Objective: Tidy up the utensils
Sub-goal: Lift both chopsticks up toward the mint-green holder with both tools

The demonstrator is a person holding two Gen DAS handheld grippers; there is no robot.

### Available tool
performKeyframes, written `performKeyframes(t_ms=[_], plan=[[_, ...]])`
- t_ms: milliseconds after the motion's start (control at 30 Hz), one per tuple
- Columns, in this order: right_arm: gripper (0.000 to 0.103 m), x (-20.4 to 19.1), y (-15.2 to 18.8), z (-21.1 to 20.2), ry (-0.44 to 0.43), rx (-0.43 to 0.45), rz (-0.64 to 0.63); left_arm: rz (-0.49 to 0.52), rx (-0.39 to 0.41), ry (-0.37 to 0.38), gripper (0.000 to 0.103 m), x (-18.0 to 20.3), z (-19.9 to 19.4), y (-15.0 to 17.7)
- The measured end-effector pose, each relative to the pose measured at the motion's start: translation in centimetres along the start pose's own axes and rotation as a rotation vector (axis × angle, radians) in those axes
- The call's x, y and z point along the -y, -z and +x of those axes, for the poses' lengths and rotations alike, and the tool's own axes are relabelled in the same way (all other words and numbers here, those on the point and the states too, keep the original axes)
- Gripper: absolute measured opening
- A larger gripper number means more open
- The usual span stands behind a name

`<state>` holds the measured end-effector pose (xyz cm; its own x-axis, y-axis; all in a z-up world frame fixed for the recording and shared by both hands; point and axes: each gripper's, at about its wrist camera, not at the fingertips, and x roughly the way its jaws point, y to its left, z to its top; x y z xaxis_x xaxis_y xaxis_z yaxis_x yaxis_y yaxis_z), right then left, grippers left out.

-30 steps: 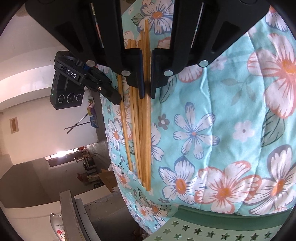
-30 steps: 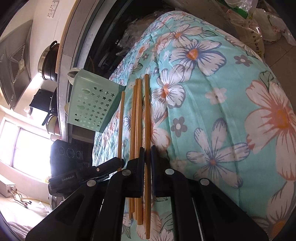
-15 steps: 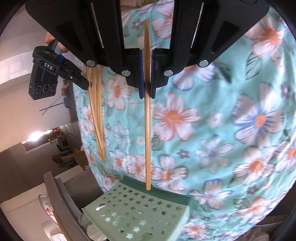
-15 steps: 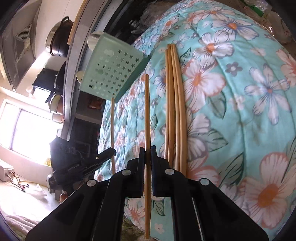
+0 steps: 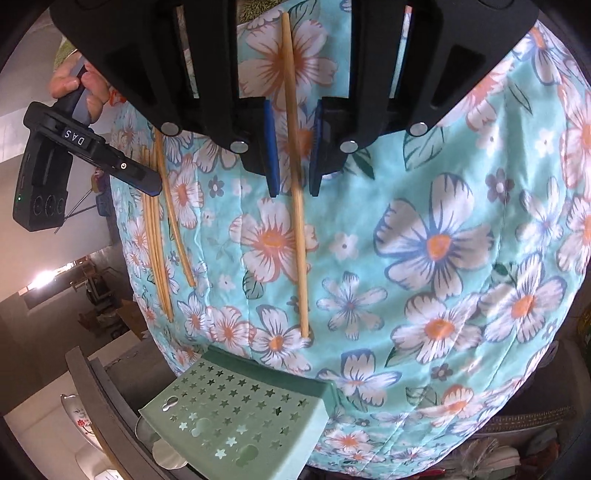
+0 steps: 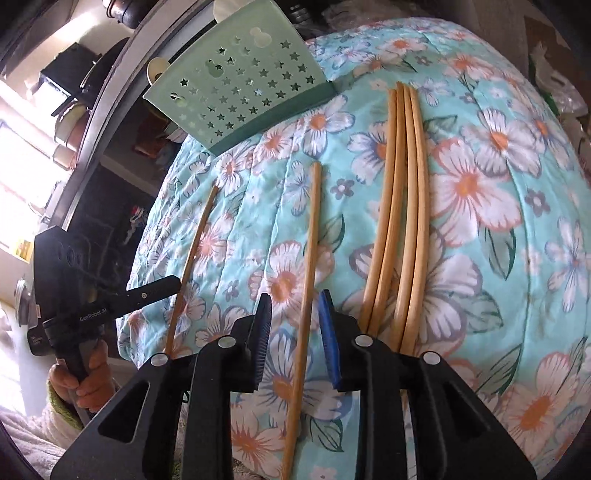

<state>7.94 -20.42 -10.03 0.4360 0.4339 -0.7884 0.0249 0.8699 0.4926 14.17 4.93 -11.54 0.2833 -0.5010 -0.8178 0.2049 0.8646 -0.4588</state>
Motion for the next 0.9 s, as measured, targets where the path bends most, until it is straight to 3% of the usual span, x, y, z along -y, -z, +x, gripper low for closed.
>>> performKeyframes(t_ms=[233,400,800,900], plan=[[0.027,-1.3,-3.8,1.3,0.068,-0.002,-0.093,0.083,0.013,-0.041,0.020,0.8,0.8,-4.7],[0.027,-1.1,-5.2,2.7,0.100,-0.020,-0.116,0.102,-0.031,-0.090,0.020,0.7,3.3,-7.4],[0.025,-1.1,-7.6,5.8,0.149,-0.067,-0.118,0.115,-0.067,-0.150,0.018,1.1,5.3,-9.0],[0.019,-1.1,-7.8,6.5,0.155,-0.066,-0.108,0.129,-0.067,-0.175,0.017,1.4,5.4,-9.0]])
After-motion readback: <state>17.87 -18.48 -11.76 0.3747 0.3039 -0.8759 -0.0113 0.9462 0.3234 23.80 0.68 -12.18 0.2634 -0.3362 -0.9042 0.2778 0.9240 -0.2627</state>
